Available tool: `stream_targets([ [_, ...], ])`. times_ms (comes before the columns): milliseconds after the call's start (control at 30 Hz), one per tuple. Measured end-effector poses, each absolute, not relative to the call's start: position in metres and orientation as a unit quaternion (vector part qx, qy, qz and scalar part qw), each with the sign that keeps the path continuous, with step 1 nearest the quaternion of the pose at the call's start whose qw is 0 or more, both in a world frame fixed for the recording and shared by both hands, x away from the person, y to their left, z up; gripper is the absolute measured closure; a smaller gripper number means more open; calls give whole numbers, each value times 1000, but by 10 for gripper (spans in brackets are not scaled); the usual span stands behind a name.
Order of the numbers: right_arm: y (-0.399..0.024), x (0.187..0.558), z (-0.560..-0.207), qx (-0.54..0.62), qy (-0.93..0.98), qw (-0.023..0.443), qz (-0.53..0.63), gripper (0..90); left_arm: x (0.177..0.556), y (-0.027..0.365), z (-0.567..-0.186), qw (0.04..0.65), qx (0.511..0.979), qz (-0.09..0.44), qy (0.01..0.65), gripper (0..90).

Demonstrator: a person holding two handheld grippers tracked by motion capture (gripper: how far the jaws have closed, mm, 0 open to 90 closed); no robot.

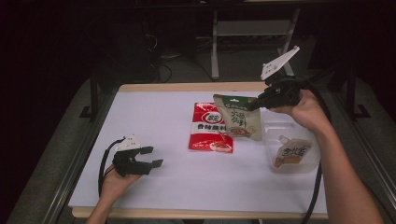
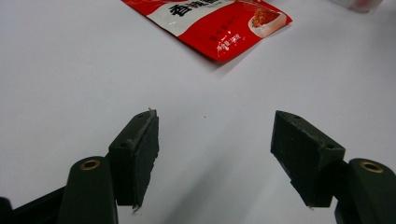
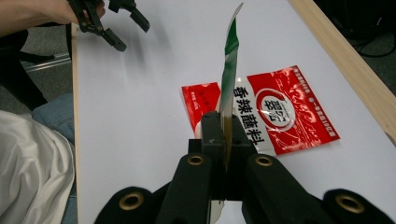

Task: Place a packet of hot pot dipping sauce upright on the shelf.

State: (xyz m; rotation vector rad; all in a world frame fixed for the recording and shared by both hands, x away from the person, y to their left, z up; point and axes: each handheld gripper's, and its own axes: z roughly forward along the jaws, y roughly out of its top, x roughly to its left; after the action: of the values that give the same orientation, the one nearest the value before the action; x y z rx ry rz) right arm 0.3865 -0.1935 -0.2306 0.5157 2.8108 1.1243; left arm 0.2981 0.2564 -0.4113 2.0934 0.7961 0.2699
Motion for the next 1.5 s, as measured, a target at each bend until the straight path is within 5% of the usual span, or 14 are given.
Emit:
stream_targets([
  [1500,-303,436,-237,290,887,58,356,899,302,267,-419,424,832,113,339,274],
])
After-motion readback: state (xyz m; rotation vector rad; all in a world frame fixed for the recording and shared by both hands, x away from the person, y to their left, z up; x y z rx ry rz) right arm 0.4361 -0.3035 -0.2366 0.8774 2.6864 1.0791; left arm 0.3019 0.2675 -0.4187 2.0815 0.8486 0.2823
